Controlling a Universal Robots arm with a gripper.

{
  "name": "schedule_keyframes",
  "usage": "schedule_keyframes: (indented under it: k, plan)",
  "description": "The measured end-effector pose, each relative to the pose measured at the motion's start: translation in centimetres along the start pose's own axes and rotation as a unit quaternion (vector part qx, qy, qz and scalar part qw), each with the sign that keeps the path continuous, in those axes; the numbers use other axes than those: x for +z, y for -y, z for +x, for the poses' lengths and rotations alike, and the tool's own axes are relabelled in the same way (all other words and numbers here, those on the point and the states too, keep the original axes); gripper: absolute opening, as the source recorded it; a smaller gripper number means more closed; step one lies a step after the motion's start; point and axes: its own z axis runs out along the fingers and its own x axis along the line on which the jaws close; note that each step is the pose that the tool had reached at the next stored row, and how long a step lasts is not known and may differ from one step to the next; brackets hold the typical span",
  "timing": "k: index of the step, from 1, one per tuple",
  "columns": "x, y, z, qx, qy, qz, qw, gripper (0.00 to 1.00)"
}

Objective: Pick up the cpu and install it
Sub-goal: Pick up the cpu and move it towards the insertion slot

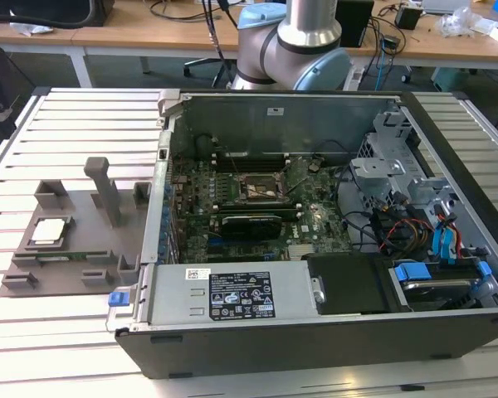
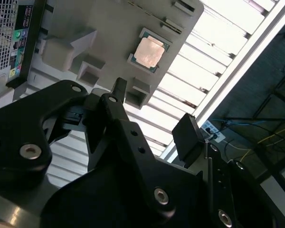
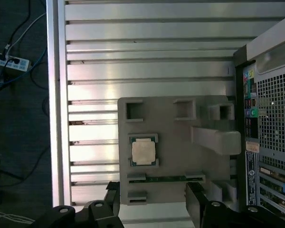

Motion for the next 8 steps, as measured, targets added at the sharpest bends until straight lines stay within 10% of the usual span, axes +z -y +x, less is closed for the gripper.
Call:
schedule_keyframes:
  k: [8]
  plan:
    - [0.63,0.01,-0.03,0.0,0.0,0.0003,1.0,0.66]
